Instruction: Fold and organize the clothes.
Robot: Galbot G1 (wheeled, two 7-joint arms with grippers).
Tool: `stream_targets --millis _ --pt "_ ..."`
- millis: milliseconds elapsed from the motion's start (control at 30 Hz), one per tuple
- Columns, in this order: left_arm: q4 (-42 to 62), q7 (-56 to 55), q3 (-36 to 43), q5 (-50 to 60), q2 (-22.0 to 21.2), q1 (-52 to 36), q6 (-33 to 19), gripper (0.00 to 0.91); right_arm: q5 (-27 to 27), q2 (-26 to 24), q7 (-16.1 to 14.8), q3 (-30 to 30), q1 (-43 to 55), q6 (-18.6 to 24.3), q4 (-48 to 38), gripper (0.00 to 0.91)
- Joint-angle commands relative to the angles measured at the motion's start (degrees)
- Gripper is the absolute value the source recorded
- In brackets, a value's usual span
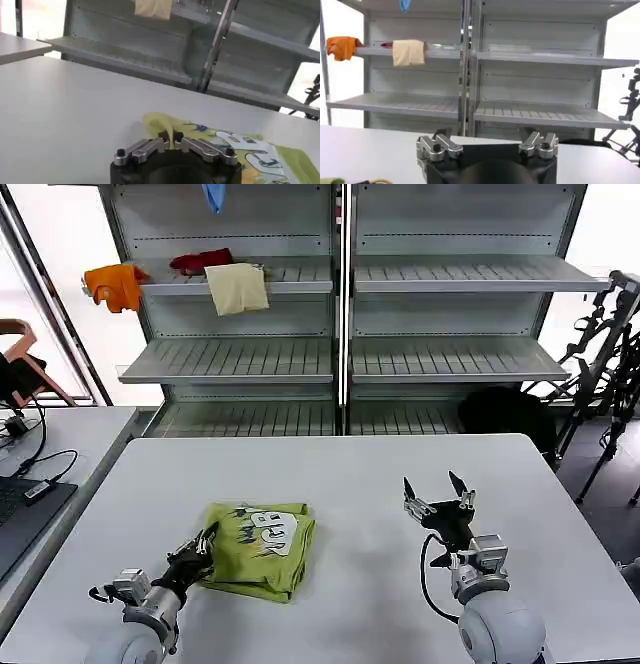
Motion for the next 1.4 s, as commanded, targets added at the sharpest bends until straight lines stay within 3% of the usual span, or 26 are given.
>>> stream_targets --millis 33,267,600,900,1233,1333,1400 --pt "0.9 0.6 0.1 4.9 -0.3 0.1 -3.6 0.0 -0.1 0.0 0.1 0.0 0.0 0.0 0.1 0.907" --pt "0.5 3.9 -4.2 15.7 2.4 1.2 -6.9 0.0 0.0 -0.2 0.0 0.3 0.0 0.2 0.0 0.907" --pt "1.9 6.9 -20.0 22.5 11.2 1.6 -6.9 0.0 0.1 -0.1 -0.7 0.1 0.5 1.3 -1.4 0.907" --pt "2.7 8.7 -25.3 32.9 16.3 -1.0 -9.5 0.0 0.3 -0.3 -1.0 0.6 0.0 1.8 -1.3 0.907" --pt "-3.1 10.1 -25.9 53.8 21.3 -2.2 -15.9 0.0 0.5 -0.4 -1.4 2.2 -1.7 3.3 -1.2 0.907" --pt "-5.9 11.3 -20.9 61.0 19.9 0.2 -18.8 0.0 0.5 -0.1 -1.5 2.8 -2.5 4.1 -1.2 0.907" --pt "-5.7 11.8 -13.3 67.5 17.0 1.7 -21.3 0.0 0.5 0.0 -1.5 3.5 -3.3 4.7 -1.2 0.907"
